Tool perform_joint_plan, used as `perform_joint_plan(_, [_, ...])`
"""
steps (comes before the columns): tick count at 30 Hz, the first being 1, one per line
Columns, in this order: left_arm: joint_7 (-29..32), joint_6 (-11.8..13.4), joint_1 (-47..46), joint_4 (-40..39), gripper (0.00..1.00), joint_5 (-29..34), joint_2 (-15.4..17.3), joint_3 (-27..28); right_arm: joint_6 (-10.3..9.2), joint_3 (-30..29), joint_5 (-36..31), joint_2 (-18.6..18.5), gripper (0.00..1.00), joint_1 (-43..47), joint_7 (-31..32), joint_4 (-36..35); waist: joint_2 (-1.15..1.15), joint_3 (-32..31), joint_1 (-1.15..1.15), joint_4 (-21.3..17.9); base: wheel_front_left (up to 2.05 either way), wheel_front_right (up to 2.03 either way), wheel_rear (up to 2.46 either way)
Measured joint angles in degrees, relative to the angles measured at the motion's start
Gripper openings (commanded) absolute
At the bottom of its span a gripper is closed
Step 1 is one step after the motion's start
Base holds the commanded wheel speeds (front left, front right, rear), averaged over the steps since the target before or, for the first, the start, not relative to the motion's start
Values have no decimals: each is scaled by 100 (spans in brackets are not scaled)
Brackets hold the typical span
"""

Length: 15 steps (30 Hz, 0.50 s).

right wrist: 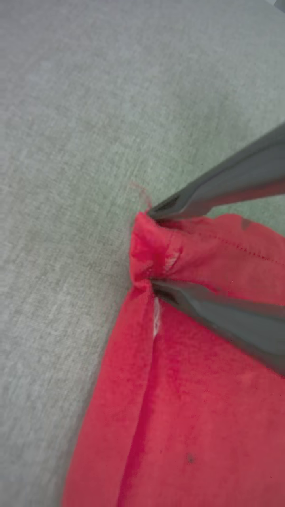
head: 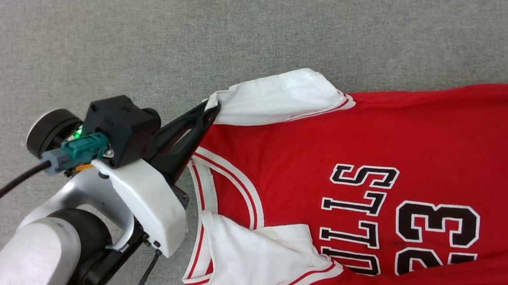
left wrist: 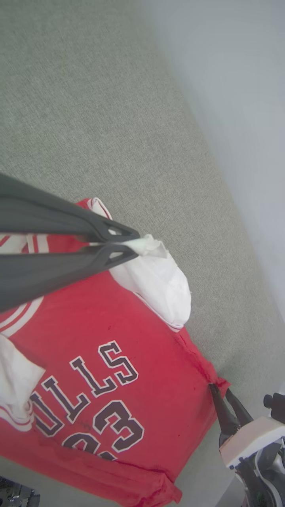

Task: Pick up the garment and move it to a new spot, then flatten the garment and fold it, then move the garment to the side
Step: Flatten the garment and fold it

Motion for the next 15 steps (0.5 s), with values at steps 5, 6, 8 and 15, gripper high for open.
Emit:
perform_joint_plan(5, [-183,25,166,260,0,-48,25,74,-3,59,103,110,0,-40,-415,276,0,-192,1,-76,0,0,0])
perform_joint_plan(6, [-230,34,197,309,0,-48,37,99,-4,65,138,121,0,-40,-483,304,0,-245,2,-97,0,0,0])
perform_joint_plan(8, [-330,57,277,412,0,-69,53,146,-4,92,207,137,0,-31,-588,336,0,-371,2,-142,0,0,0])
perform_joint_plan(15, [-486,193,821,591,0,-264,223,236,-4,-27,559,153,0,411,-1018,92,0,-964,2,-303,0,0,0])
